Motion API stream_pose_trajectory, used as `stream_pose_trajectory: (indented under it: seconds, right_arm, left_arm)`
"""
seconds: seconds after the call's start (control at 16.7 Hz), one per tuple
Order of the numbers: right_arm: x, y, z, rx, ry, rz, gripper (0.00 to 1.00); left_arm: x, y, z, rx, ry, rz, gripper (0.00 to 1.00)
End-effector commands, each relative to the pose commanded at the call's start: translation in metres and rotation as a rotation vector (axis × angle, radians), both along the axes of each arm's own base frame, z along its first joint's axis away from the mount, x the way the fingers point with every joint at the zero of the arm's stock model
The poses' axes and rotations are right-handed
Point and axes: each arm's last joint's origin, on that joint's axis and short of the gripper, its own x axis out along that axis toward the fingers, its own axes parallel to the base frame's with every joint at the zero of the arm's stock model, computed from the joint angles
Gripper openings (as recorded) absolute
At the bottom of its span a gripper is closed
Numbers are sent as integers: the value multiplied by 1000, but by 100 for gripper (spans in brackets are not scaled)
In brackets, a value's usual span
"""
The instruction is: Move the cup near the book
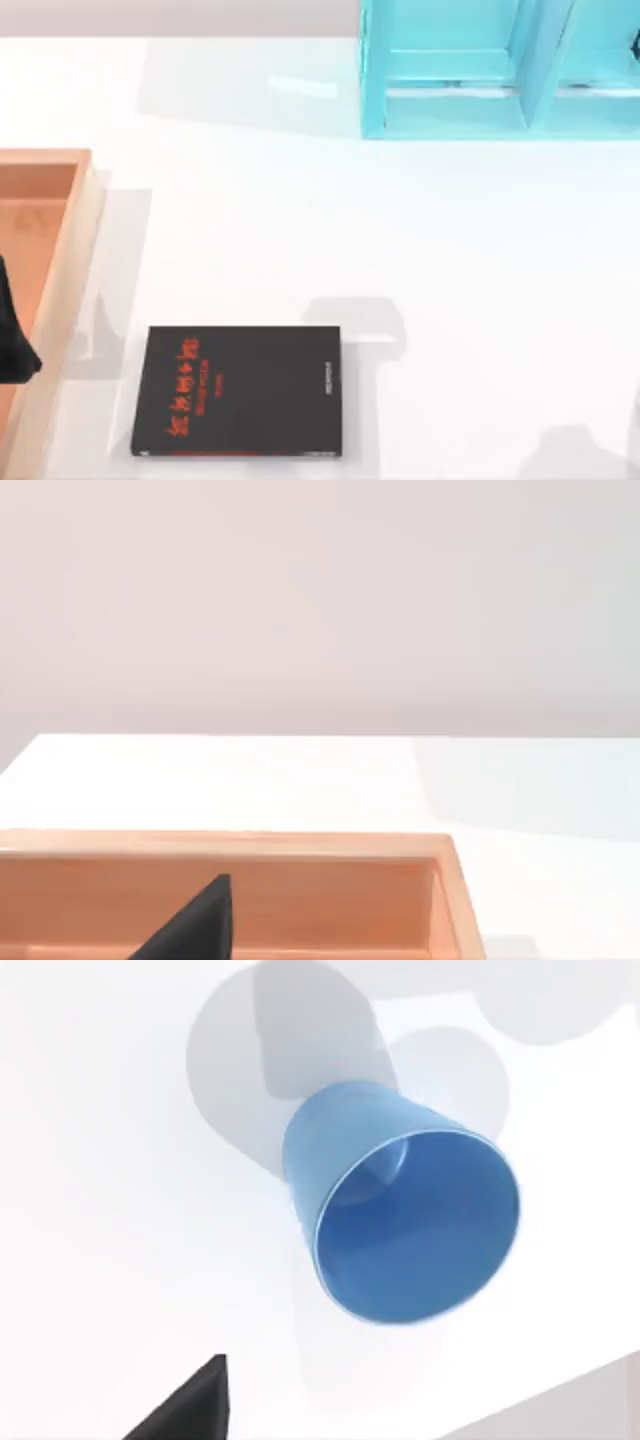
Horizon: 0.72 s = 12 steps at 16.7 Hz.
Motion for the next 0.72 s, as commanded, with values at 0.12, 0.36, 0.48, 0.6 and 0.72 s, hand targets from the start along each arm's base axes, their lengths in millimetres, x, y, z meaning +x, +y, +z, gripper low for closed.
stream_pose_trajectory:
  seconds: [0.12, 0.36, 0.48, 0.6, 0.72]
  right_arm:
    - [7, -13, 0, 23, 92, 86, 100]
    - [15, -33, -4, 79, 216, 225, 100]
    - [18, -39, -5, 101, 248, 265, 100]
    - [19, -42, -6, 111, 263, 285, 100]
    - [19, -42, -6, 111, 263, 285, 100]
  left_arm:
    - [0, 0, 0, 0, 0, 0, 100]
    - [0, 0, 0, 0, 0, 0, 100]
    - [0, 0, 0, 0, 0, 0, 100]
    - [0, 0, 0, 0, 0, 0, 100]
    - [0, 0, 0, 0, 0, 0, 100]
